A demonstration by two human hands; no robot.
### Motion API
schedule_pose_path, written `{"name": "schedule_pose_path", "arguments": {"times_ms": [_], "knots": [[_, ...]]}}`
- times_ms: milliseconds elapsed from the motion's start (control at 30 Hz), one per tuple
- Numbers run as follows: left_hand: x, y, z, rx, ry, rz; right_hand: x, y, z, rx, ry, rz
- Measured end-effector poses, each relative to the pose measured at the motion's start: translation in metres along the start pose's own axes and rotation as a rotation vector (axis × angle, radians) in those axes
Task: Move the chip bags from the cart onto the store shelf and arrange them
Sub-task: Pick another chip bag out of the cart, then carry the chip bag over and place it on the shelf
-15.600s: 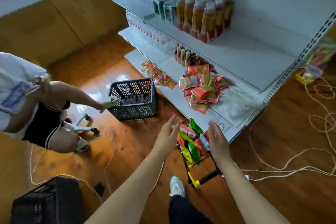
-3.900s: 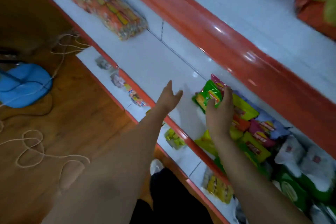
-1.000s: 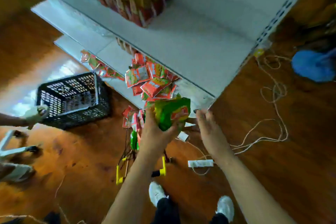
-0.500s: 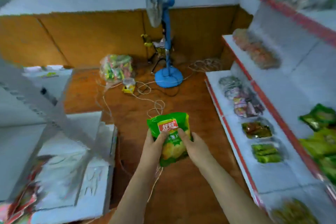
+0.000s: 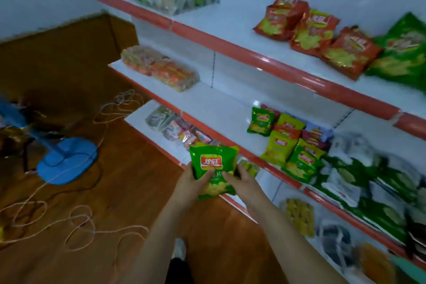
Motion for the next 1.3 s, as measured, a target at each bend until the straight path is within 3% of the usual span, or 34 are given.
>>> {"name": "schedule_pose_path", "arguments": {"times_ms": [133, 267, 500, 633, 800, 867, 967, 1067, 1133, 1300], "knots": [[-0.015, -0.017, 0.081, 0.216, 0.025, 0.074, 0.021, 0.036, 0.033, -0.256, -0.047, 0.172], [-0.016, -0.035, 0.150, 0.356, 0.069, 0.151, 0.032, 0.079, 0.067, -0.428, -0.133, 0.110], [-0.021, -0.071, 0.269, 0.449, 0.077, 0.299, 0.025, 0.156, 0.146, -0.519, -0.138, 0.134], [0.003, -0.091, 0.348, 0.426, 0.139, 0.348, 0.009, 0.206, 0.207, -0.536, -0.145, 0.012], [0.052, -0.139, 0.422, 0.560, 0.253, 0.369, -0.024, 0.268, 0.221, -0.762, -0.243, -0.085], [0.060, -0.146, 0.426, 0.554, 0.323, 0.368, -0.031, 0.269, 0.204, -0.807, -0.245, -0.088], [0.034, -0.130, 0.395, 0.425, 0.347, 0.632, -0.033, 0.258, 0.160, -0.865, -0.242, -0.042], [-0.018, -0.115, 0.341, 0.261, 0.117, 0.796, -0.022, 0.243, 0.106, -0.971, -0.239, -0.027], [-0.036, -0.130, 0.299, 0.336, -0.039, 0.772, -0.017, 0.229, 0.065, -1.054, -0.234, 0.023], [-0.032, -0.222, 0.183, 0.814, -0.256, 0.838, -0.045, 0.179, -0.065, -1.326, -0.227, 0.115]]}}
Point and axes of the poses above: each hand's wrist, its own z-axis towards the middle knuckle, its own y-axis out of the back of the hand, x = y × z, the point moved 9 cm from there along z, towards the middle knuckle, and after that the axes turned 13 degrees about x, right-handed, at the moved point
